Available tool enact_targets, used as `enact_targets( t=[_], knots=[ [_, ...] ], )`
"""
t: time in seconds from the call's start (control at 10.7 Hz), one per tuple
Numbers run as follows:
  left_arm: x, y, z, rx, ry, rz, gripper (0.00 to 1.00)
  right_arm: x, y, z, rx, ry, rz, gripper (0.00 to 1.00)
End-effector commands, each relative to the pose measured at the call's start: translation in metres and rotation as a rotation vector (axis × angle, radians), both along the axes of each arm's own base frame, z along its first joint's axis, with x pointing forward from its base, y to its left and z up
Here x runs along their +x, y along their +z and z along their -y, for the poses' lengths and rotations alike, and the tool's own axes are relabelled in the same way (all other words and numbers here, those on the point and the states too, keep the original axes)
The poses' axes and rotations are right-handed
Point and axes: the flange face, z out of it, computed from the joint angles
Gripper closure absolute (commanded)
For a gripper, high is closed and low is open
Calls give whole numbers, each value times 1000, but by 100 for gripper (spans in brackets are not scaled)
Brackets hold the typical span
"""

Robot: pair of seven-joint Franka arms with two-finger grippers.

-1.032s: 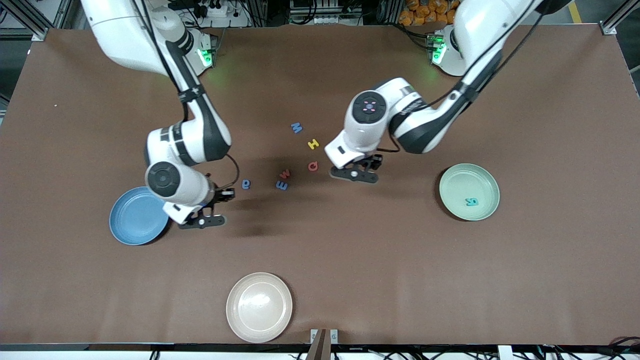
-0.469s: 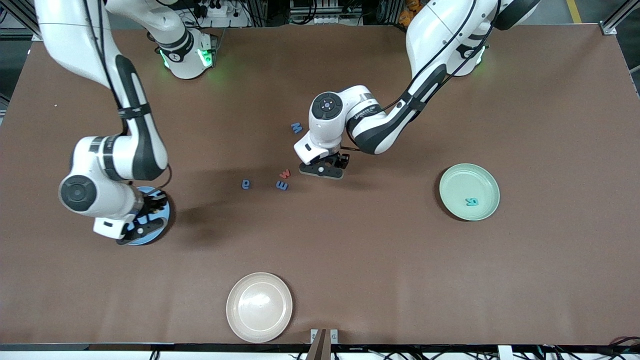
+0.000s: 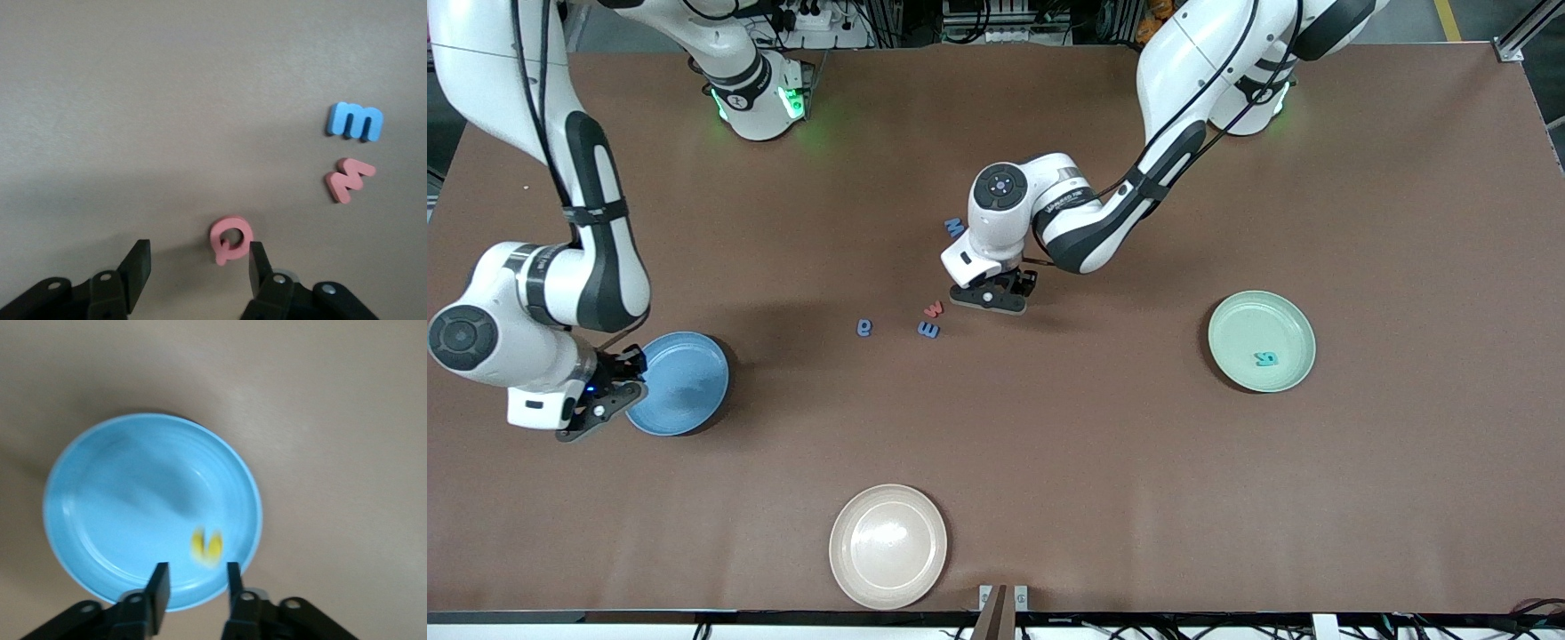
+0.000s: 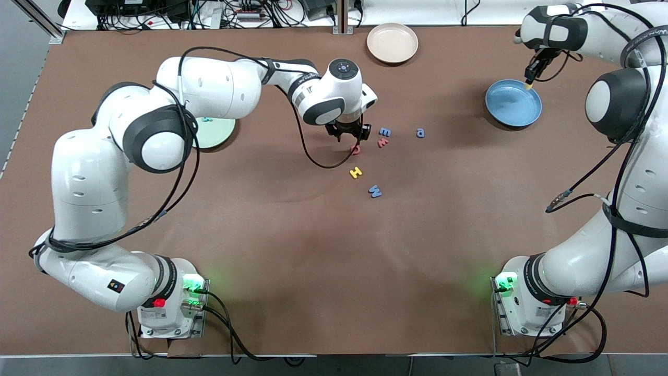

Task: Sort upper and lower case letters into plates
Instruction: 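Release the yellow u onto the blue plate with the right gripper, then grasp the pink Q with the left gripper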

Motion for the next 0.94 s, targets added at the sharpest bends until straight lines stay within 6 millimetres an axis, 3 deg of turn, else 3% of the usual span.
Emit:
enact_targets(
  t=[0.0,0.28,0.84],
  knots=[
    [1,-9,13,-7,9,17,32,-1,-3,-1,4,32,2,0],
    [6,-18,13,-4,15,15,32,-3,-11,0,22,12,-9,0],
    [-4,-36,24,28,18,27,35,-4,-19,-6,47,-13,-17,0]
  ],
)
